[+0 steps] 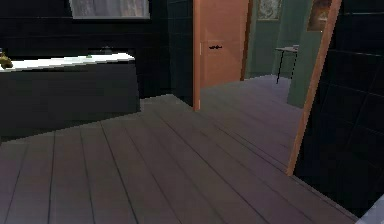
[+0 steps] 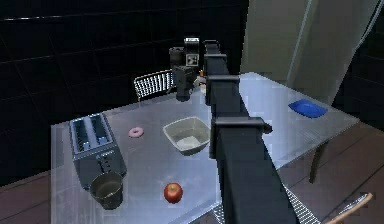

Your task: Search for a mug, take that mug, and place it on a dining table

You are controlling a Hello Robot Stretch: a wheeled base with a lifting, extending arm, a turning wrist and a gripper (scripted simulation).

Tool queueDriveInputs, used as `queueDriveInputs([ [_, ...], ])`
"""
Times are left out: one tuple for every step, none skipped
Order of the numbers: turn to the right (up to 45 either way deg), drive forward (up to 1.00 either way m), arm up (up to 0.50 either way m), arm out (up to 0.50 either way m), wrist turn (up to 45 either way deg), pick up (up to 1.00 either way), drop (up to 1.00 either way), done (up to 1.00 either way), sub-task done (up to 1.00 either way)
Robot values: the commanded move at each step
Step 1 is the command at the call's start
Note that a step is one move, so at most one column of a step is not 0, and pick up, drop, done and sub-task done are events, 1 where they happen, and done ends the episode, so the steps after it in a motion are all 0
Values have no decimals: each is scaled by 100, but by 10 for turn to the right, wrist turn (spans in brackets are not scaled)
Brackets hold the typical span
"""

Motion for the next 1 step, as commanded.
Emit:
queueDriveInputs([
  [0,0,0,0,0,0,0,100,0],
])
